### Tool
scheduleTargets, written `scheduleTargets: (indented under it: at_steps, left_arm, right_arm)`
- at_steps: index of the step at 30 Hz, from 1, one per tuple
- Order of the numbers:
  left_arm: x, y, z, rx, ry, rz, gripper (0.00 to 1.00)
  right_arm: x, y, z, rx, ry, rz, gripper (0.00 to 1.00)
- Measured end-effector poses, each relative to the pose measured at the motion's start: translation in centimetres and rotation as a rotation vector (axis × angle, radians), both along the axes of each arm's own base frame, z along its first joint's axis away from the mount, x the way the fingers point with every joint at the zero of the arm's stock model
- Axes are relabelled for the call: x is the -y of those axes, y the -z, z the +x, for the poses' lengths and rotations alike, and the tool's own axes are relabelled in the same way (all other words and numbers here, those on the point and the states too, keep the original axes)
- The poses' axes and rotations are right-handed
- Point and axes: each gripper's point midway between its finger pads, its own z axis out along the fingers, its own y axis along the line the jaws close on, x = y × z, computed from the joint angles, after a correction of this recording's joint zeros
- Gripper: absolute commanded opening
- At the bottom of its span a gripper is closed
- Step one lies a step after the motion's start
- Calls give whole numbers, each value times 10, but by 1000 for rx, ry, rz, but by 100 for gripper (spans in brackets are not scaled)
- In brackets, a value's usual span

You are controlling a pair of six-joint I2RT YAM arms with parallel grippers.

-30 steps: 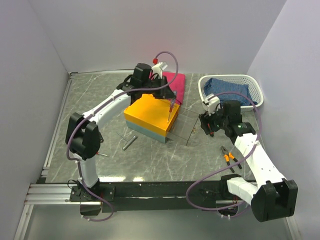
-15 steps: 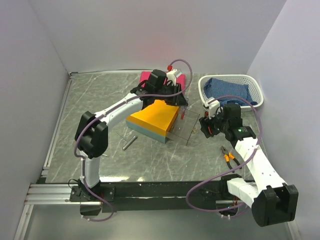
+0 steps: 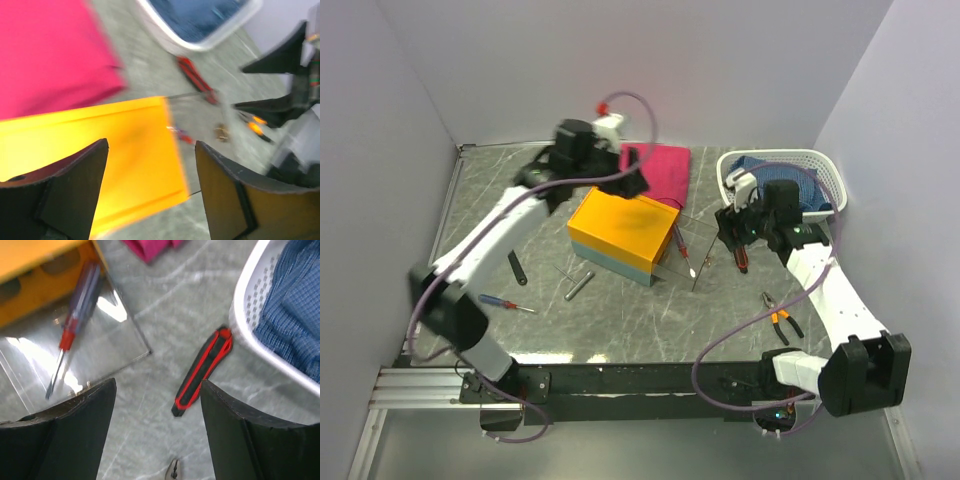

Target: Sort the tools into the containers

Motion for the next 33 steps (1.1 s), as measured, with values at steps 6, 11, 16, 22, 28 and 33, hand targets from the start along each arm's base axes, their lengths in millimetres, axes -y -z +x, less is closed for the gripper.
scheduleTargets:
  at_steps: [6, 11, 16, 22, 28, 33]
  left_arm:
    - [-135, -2, -17, 168, -221, 221, 75]
    - [-213, 100, -76, 27, -130, 570, 74]
    - [-281, 177, -157, -75, 201, 898, 72]
    - [-314, 206, -192, -40, 433, 1071, 70]
    - [-347, 254, -182, -137, 539, 1161, 68]
    - [-376, 271, -164, -147, 549, 1243, 38]
  right_arm:
    - [-16, -35, 26, 74, -45, 65, 75]
    - [-23, -48, 31, 123, -62, 107, 75]
    - [-29, -54, 35, 132, -68, 143, 74]
    - [-35, -57, 52, 117, -62, 174, 74]
    - [-39, -58, 54, 103, -70, 197, 74]
    - [-39, -60, 55, 108, -74, 197, 74]
